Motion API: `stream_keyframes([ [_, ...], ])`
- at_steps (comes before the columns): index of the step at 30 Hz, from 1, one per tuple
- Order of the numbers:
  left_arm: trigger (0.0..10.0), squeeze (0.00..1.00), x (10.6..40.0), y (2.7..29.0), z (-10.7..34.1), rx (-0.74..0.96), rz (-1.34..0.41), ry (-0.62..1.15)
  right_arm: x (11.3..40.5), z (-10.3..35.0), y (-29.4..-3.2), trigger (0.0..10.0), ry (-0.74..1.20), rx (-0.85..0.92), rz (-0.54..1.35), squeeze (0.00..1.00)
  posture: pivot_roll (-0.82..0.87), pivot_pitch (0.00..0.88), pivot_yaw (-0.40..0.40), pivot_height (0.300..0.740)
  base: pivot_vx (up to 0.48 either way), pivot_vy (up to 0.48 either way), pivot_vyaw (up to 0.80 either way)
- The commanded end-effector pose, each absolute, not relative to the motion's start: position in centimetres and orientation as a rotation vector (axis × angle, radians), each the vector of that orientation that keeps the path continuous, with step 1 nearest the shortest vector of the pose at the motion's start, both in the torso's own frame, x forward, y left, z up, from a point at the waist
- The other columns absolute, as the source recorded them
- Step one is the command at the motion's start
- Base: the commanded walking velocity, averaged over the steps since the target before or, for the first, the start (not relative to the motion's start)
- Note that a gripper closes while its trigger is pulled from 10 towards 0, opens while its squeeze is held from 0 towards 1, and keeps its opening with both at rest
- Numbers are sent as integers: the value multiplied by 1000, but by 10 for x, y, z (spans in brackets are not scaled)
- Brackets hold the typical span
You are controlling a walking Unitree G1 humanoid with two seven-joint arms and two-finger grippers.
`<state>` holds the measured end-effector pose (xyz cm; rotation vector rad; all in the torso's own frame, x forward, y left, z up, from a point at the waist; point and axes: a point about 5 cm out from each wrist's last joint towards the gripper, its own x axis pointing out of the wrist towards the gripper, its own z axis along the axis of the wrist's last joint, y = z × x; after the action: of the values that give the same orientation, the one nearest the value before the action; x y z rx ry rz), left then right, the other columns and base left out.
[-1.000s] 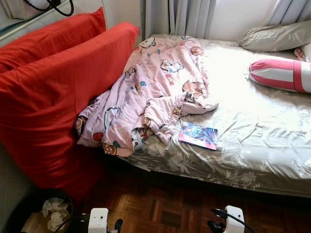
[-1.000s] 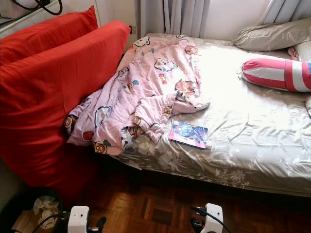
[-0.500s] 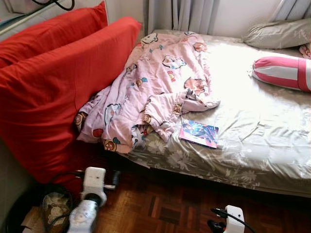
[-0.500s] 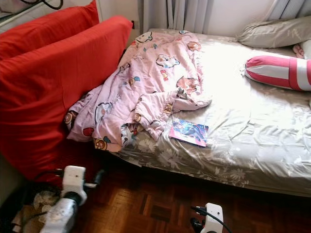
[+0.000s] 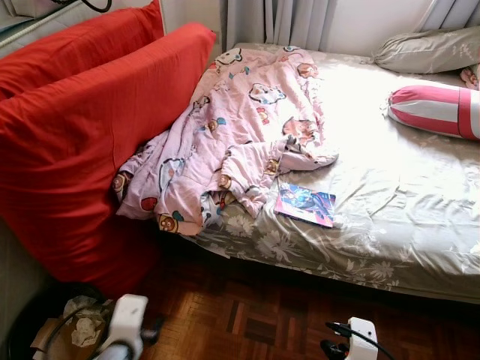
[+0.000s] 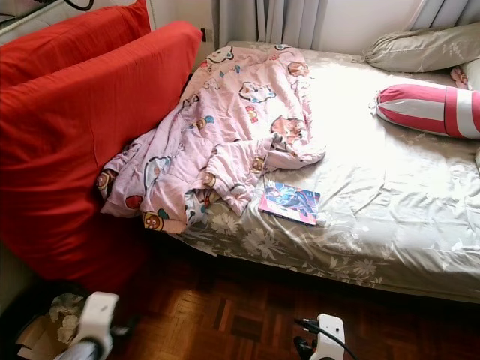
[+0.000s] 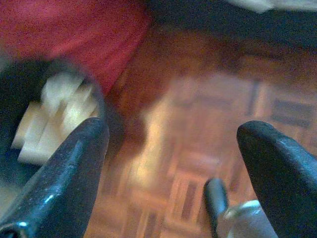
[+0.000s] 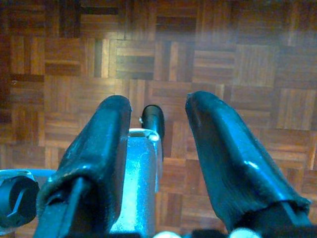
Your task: Clean up the room
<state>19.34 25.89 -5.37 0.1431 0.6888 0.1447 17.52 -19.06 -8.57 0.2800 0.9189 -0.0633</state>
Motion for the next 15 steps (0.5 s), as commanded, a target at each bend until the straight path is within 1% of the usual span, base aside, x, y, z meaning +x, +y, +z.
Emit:
stream_keyframes([
  [1,10000,0,183,270,-57,74,241,724,171,-88,-192,10000,930,288,-80,0,160,101,-36,740,0,0,0],
  [5,10000,0,186,268,-55,27,239,688,171,-88,-191,10000,931,286,-77,0,158,101,-37,740,0,0,0],
  [6,10000,0,196,258,-52,-9,195,644,171,-88,-192,10000,929,285,-78,0,171,98,-45,740,0,0,0],
  [8,10000,0,204,247,-51,-32,157,629,171,-87,-191,10000,929,283,-74,0,165,94,-46,740,0,0,0],
  [10,10000,0,206,242,-51,-37,141,633,172,-87,-191,10000,928,282,-71,0,162,92,-45,740,0,0,0],
  [12,10000,0,205,232,-57,-3,86,693,172,-87,-190,10000,930,280,-67,0,144,80,-44,740,0,0,0],
  [15,10000,0,199,228,-62,28,60,743,172,-87,-191,10000,929,279,-68,0,135,69,-41,740,0,0,0],
])
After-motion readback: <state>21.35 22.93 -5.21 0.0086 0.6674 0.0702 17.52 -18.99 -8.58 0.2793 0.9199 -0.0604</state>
